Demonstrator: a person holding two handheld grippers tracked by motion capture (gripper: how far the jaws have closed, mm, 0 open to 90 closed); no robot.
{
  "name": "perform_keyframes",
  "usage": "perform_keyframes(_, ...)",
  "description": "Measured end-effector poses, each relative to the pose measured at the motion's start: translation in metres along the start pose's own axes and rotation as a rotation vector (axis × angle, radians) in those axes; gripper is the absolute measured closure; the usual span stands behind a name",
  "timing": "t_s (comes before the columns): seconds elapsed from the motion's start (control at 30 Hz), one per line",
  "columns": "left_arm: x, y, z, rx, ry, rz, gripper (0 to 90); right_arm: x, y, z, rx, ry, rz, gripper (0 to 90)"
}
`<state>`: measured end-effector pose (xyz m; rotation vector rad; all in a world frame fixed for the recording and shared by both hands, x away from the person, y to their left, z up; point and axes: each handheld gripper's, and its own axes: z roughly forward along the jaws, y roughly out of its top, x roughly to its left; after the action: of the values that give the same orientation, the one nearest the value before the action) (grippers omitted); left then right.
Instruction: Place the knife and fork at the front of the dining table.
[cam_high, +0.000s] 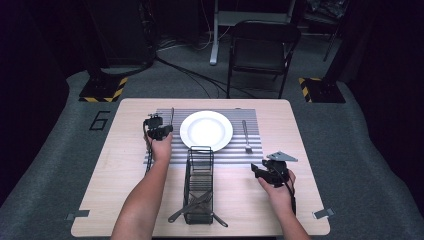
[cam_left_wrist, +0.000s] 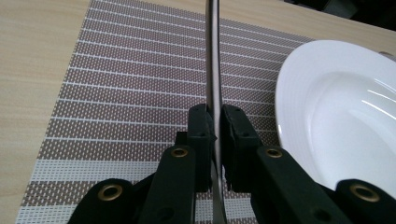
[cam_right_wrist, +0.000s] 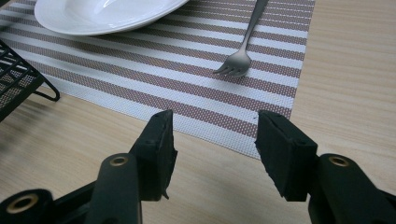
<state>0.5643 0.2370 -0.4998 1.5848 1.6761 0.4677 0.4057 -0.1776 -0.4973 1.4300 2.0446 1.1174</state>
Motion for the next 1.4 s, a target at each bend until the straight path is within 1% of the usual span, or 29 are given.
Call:
perform_keyframes(0.07, 0.0, -0.001, 0.003, 0.002, 0.005, -0.01, 82.3, 0.0, 0.0, 0.0, 0.002, 0.001, 0.005, 46.3)
perform_keyframes(0.13, 0.0, -0.002, 0.006, 0.002, 0.012, 0.001, 82.3, 0.0, 0.0, -0.001, -0.005, 0.003, 0.002, 46.3)
perform_keyframes(0.23, 0.0, -0.005, 0.011, 0.013, 0.021, -0.021, 82.3, 0.0, 0.0, -0.002, -0.006, 0.002, 0.004, 46.3)
perform_keyframes(0.3, -0.001, -0.005, 0.012, 0.017, 0.023, -0.016, 82.3, 0.0, -0.001, -0.002, -0.003, 0.002, 0.006, 46.3)
perform_keyframes(0.37, -0.002, -0.006, 0.015, 0.013, 0.041, 0.007, 82.3, -0.001, -0.001, -0.002, -0.002, 0.002, 0.003, 46.3)
perform_keyframes(0.4, -0.002, -0.006, 0.015, 0.017, 0.044, 0.011, 82.2, -0.001, -0.001, -0.002, -0.002, 0.002, 0.005, 46.3)
perform_keyframes(0.5, -0.003, -0.006, 0.018, 0.033, 0.055, 0.011, 82.2, -0.001, -0.001, -0.002, -0.004, 0.003, 0.006, 46.3)
perform_keyframes(0.6, -0.005, -0.005, 0.021, 0.042, 0.054, 0.002, 82.2, -0.001, -0.001, -0.001, -0.001, 0.002, 0.004, 46.3)
perform_keyframes(0.7, -0.005, -0.006, 0.023, 0.032, 0.057, 0.001, 82.1, -0.001, -0.001, -0.001, -0.001, 0.004, 0.007, 46.3)
perform_keyframes(0.8, -0.005, -0.005, 0.023, 0.035, 0.054, -0.012, 82.1, -0.001, -0.002, -0.001, 0.001, 0.006, 0.011, 46.3)
perform_keyframes(0.93, -0.006, -0.005, 0.023, 0.04, 0.064, 0.002, 82.1, -0.001, -0.002, 0.0, 0.001, 0.006, 0.01, 46.3)
perform_keyframes(1.1, -0.005, -0.004, 0.022, 0.044, 0.067, -0.009, 82.1, 0.0, -0.002, 0.0, 0.003, 0.008, 0.008, 46.3)
perform_keyframes(1.27, -0.005, -0.004, 0.022, 0.046, 0.068, -0.005, 81.9, 0.0, -0.002, 0.001, 0.002, 0.009, 0.003, 46.3)
perform_keyframes(1.4, -0.005, -0.005, 0.022, 0.045, 0.066, -0.005, 81.5, 0.0, -0.002, 0.001, 0.002, 0.009, 0.008, 46.3)
